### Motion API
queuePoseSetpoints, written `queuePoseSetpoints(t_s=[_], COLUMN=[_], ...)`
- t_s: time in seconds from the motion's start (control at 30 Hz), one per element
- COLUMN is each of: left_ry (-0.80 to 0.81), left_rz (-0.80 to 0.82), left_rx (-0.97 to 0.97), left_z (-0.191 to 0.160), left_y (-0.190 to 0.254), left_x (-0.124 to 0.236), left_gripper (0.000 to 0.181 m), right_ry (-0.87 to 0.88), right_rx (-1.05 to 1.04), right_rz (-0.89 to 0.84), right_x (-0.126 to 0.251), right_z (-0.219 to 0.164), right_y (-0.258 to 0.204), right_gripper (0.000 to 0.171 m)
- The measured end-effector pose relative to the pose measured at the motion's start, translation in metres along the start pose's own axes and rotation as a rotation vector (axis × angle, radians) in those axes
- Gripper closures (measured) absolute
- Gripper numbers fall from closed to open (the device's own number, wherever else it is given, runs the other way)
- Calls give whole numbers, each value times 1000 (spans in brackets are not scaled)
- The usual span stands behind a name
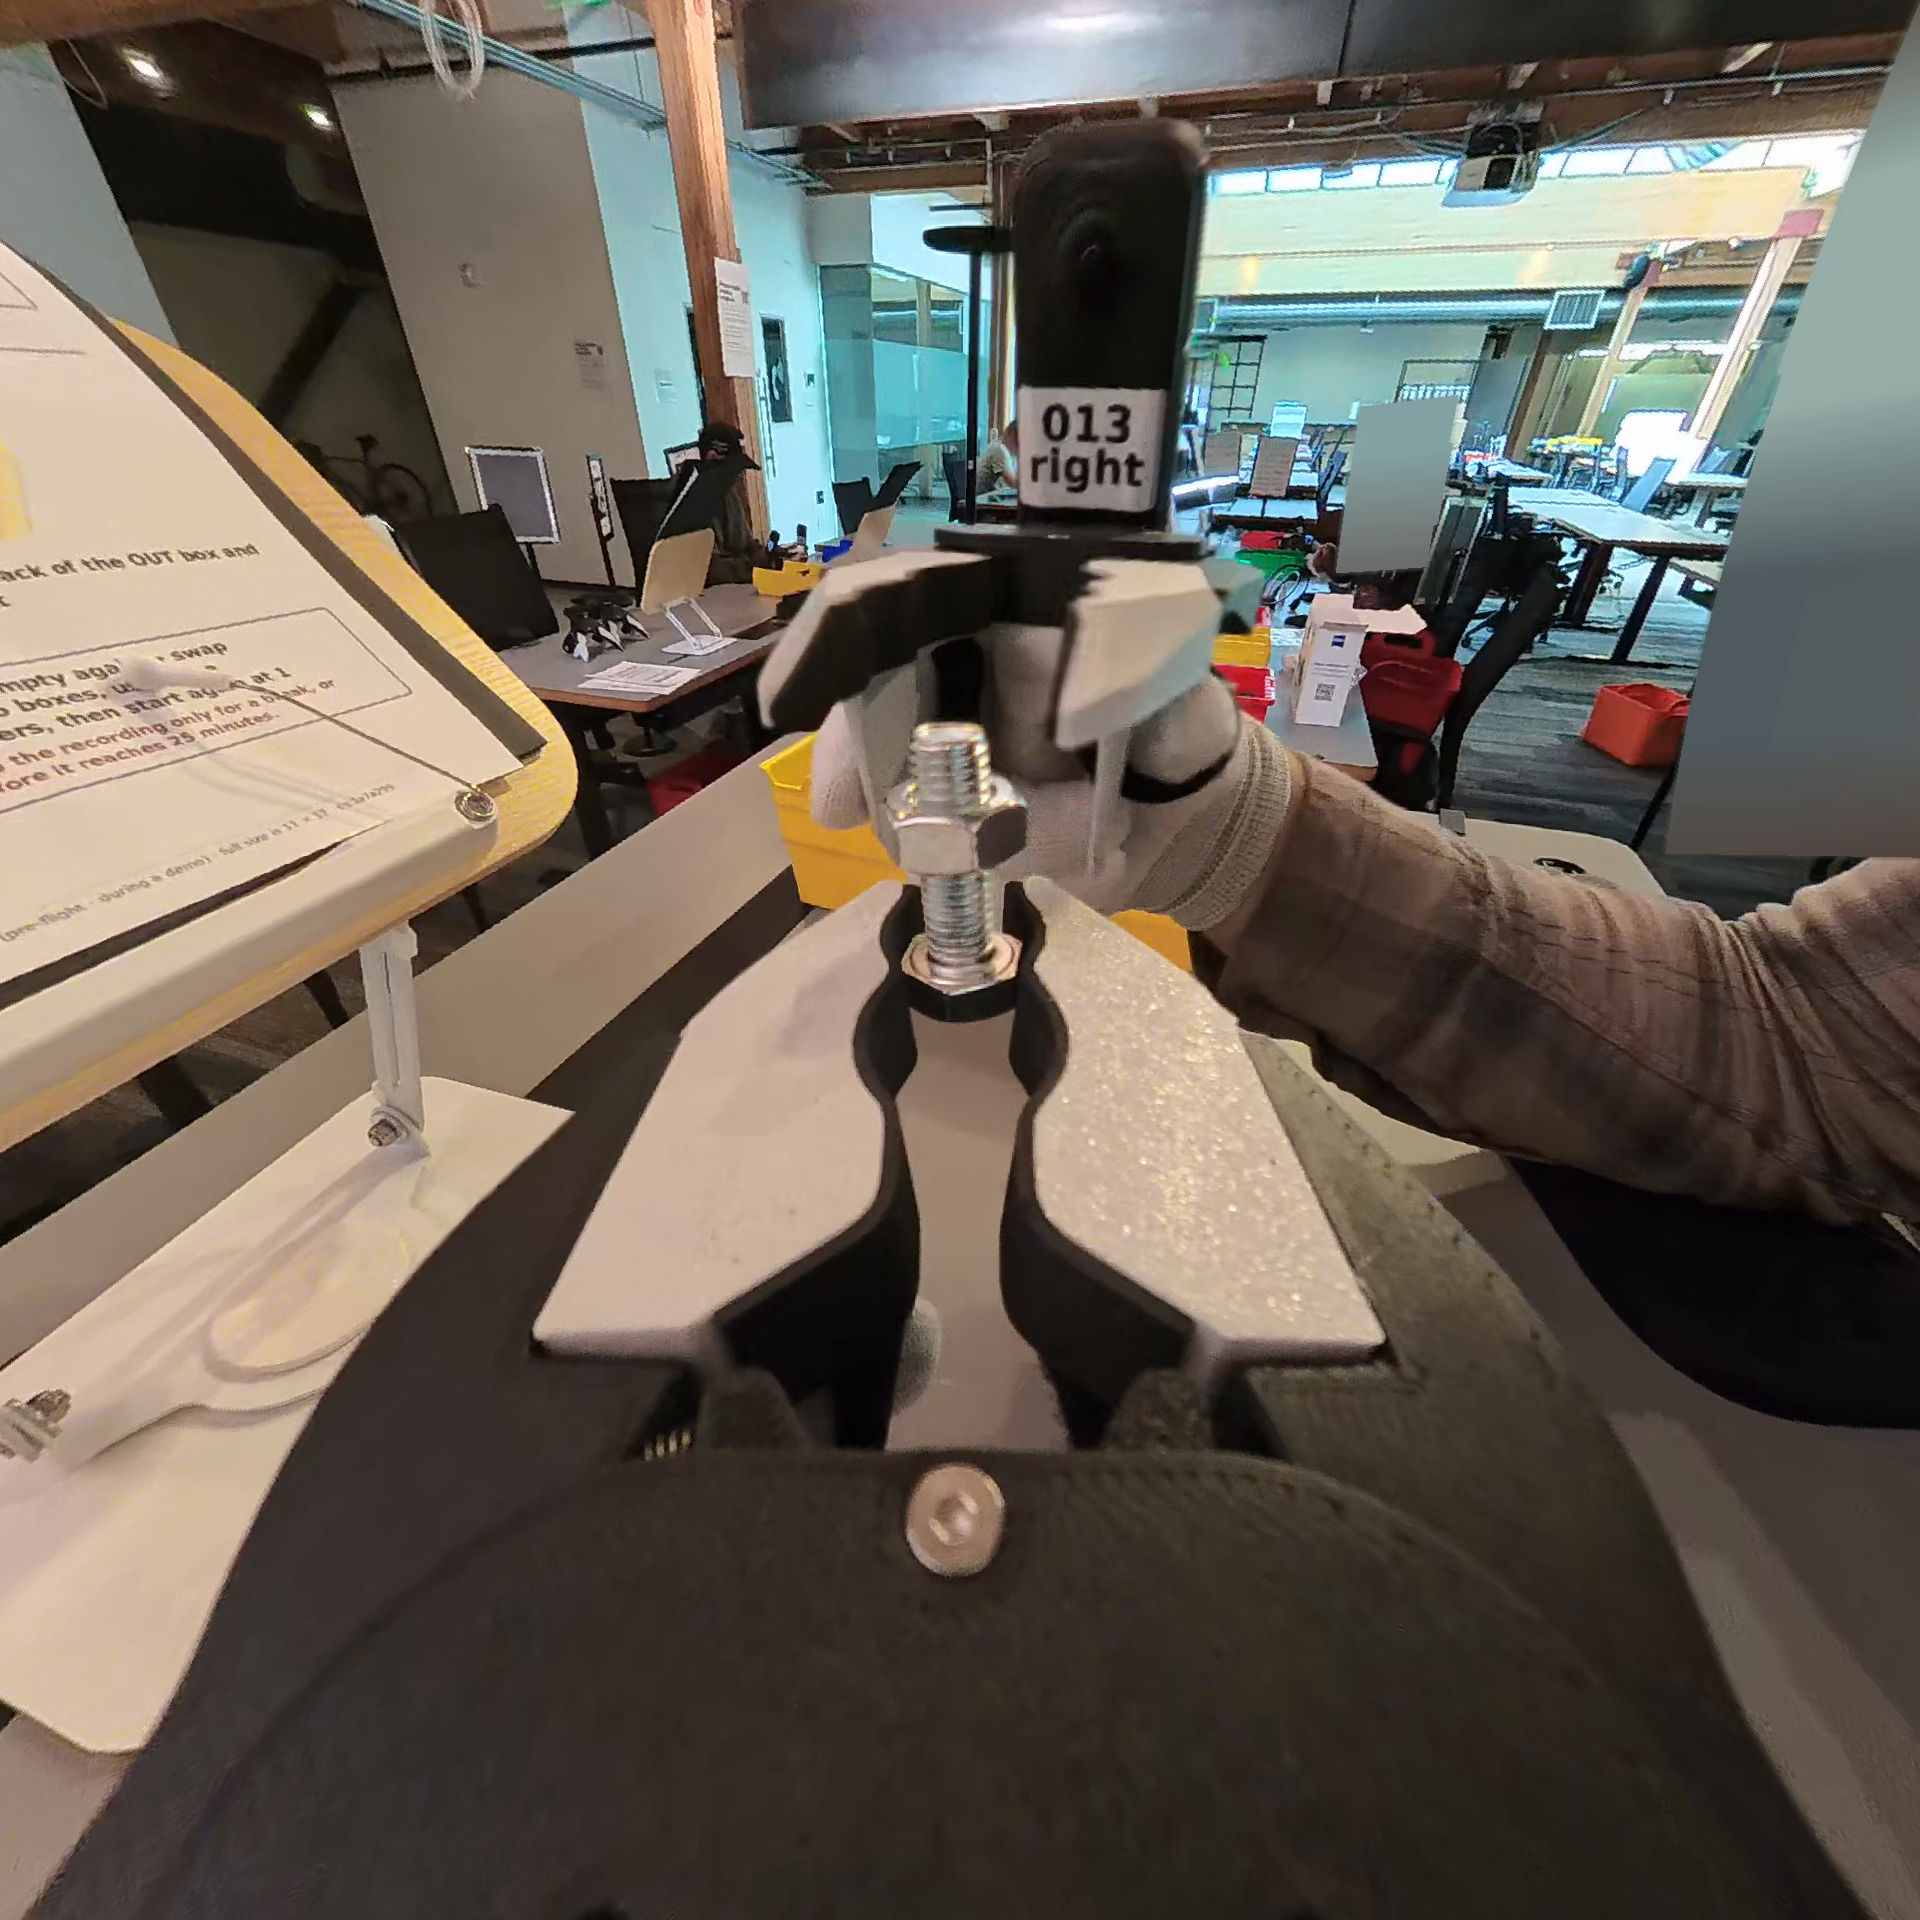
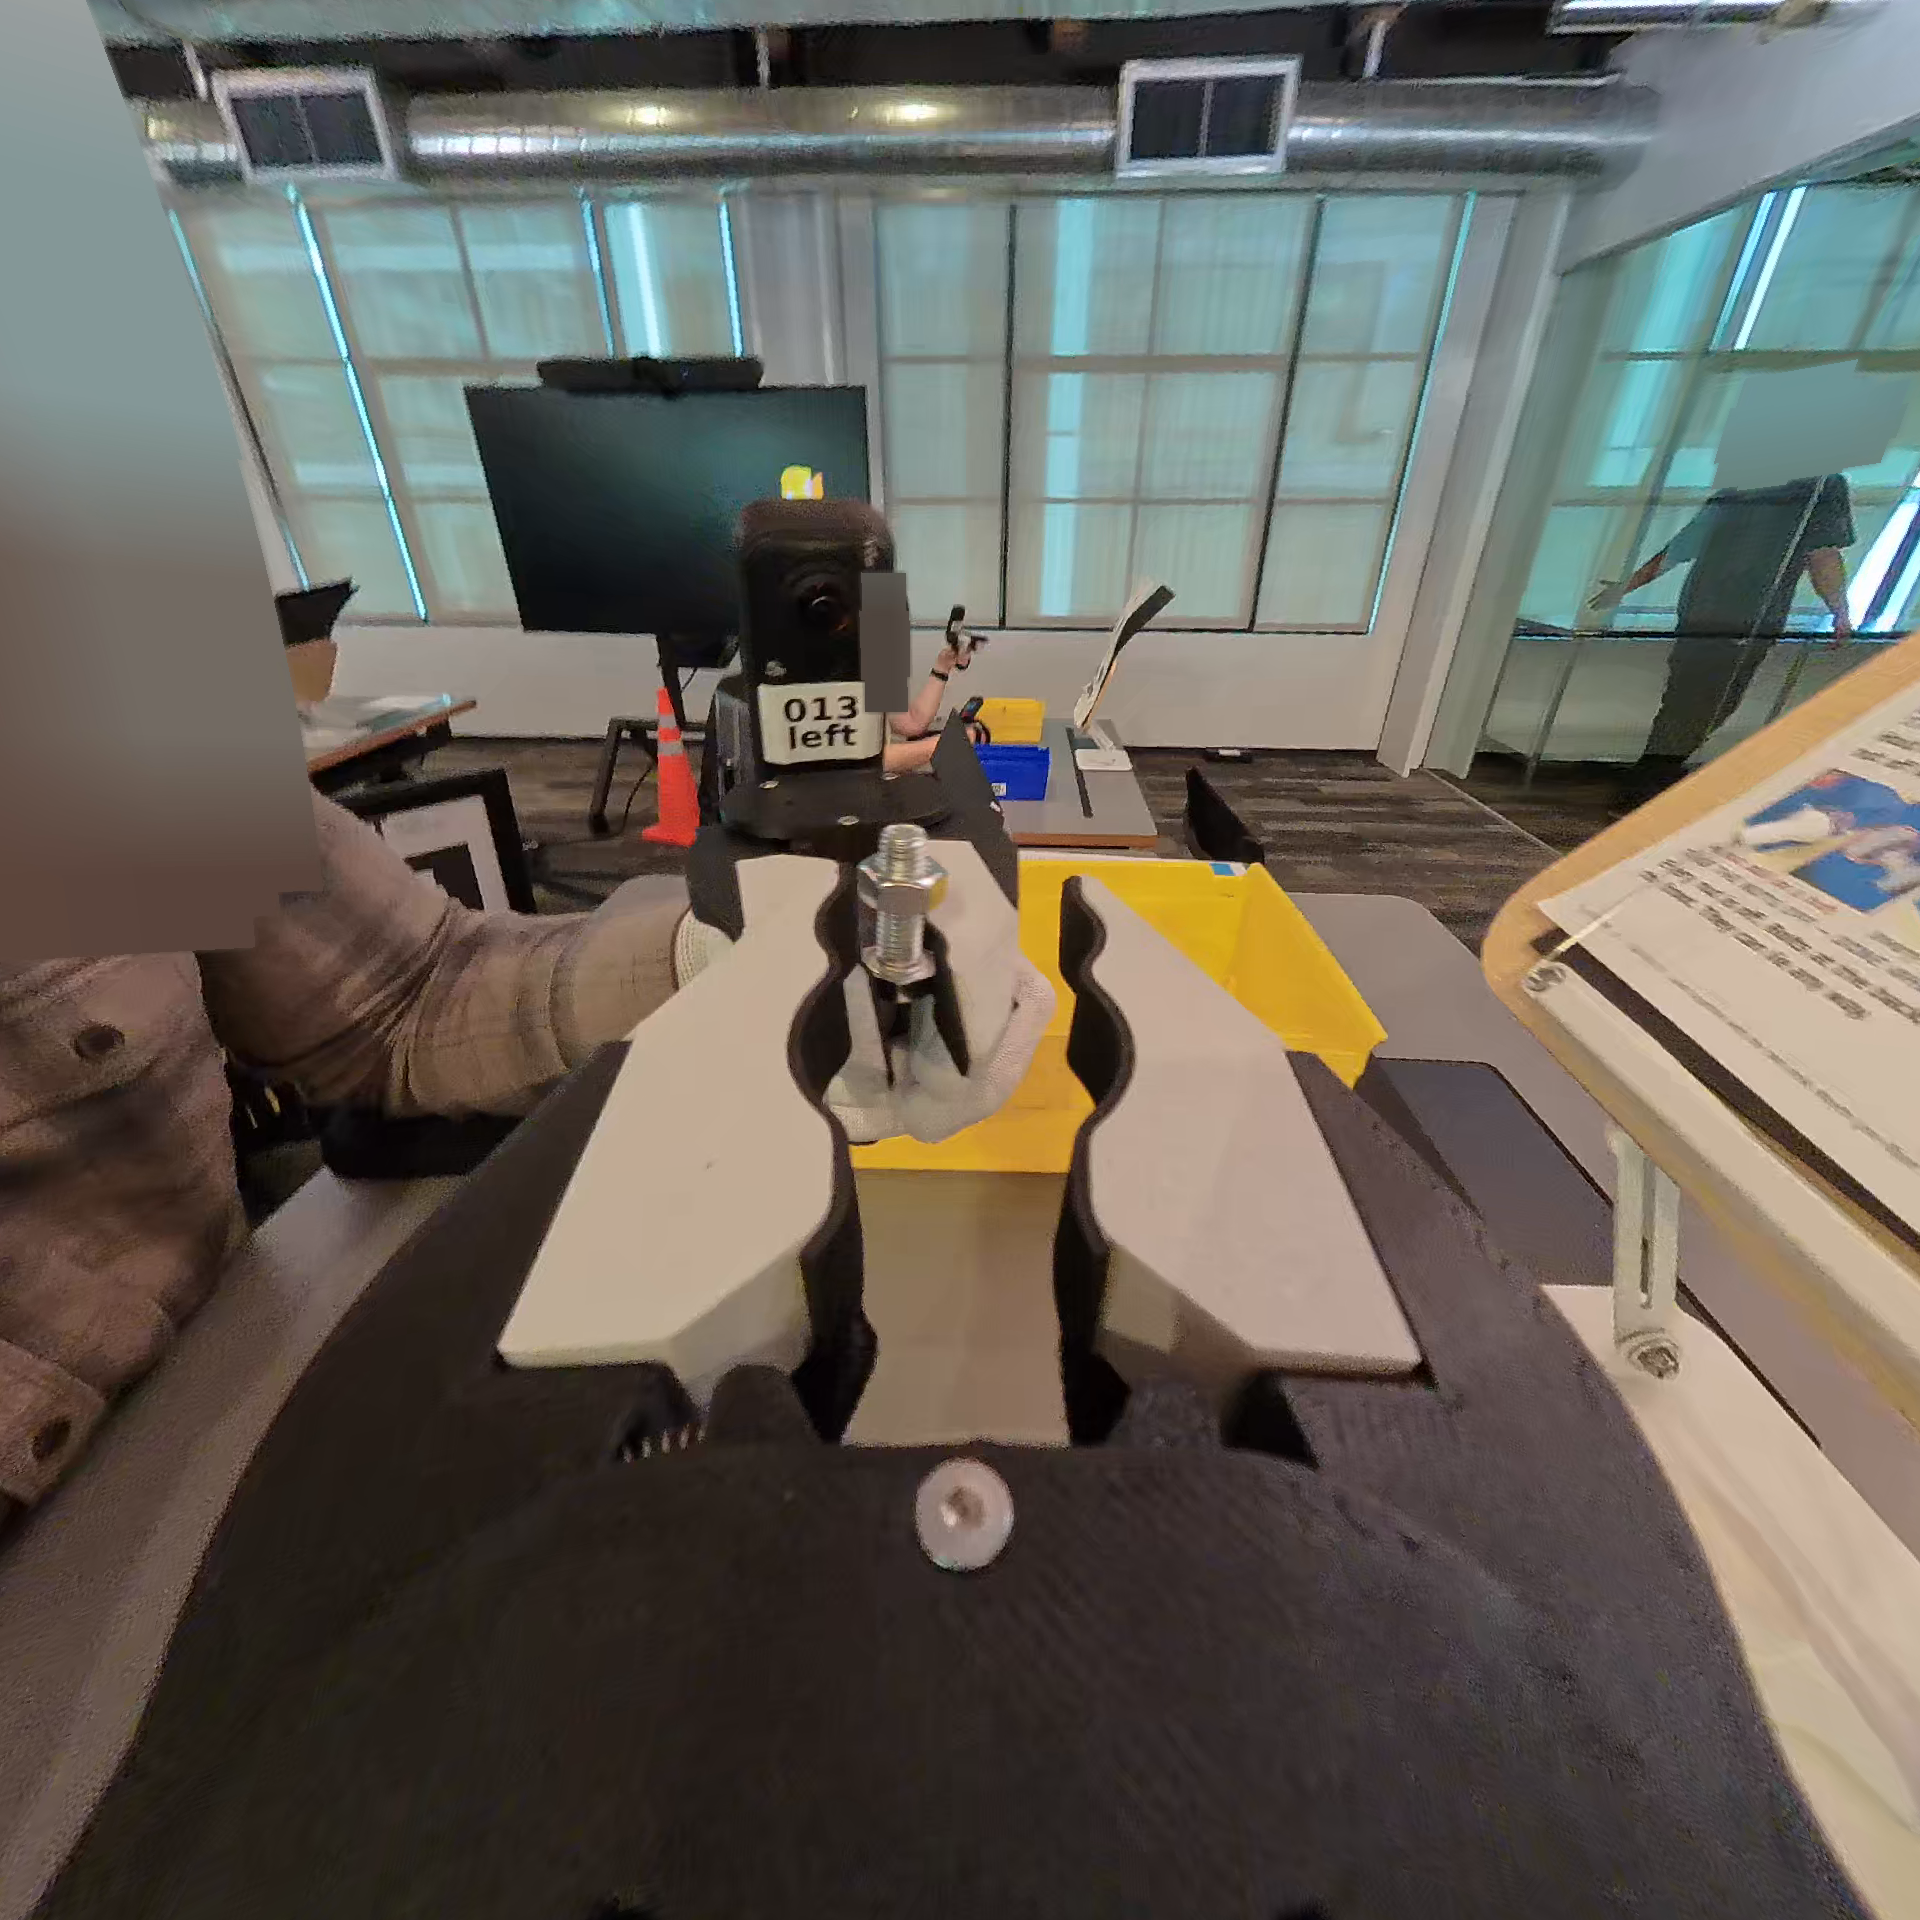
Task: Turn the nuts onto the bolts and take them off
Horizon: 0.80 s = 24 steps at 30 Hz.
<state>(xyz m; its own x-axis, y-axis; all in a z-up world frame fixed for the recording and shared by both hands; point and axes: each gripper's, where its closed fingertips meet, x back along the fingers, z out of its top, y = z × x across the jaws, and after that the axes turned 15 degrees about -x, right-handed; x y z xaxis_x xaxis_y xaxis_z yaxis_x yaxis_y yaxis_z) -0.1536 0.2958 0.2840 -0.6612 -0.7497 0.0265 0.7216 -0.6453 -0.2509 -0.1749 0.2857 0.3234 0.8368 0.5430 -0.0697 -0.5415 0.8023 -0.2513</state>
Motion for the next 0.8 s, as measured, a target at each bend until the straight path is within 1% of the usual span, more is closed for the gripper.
queuePoseSetpoints(t_s=[0.1,0.23,0.3,0.33,0.37,0.4,0.47,0.53,0.67,0.8], left_ry=[2,5,6,16,20,14,8,10,7,7], left_rz=[-9,-11,-17,-25,-28,-21,-26,-22,-26,-30], left_rx=[1,2,1,-4,-11,-16,-16,-9,-6,-8], left_z=[0,1,1,3,5,6,5,3,2,2], left_y=[2,3,4,5,6,6,7,6,7,8], left_x=[-1,-1,-1,0,0,-1,-1,-2,-3,-3], left_gripper=[166,166,166,167,167,167,167,166,166,166], right_ry=[-41,-16,-19,-7,12,18,46,54,-23,-23], right_rx=[17,-5,3,-1,-13,-22,-9,-4,39,27], right_rz=[-8,0,-25,-102,-231,-241,-95,1,-2,2], right_x=[-10,-9,-6,-4,2,4,4,2,-6,-8], right_z=[-8,-6,-6,-3,1,1,4,8,-3,-5], right_y=[-1,1,5,19,41,45,21,1,-4,-2], right_gripper=[133,135,135,143,148,147,142,134,130,129])
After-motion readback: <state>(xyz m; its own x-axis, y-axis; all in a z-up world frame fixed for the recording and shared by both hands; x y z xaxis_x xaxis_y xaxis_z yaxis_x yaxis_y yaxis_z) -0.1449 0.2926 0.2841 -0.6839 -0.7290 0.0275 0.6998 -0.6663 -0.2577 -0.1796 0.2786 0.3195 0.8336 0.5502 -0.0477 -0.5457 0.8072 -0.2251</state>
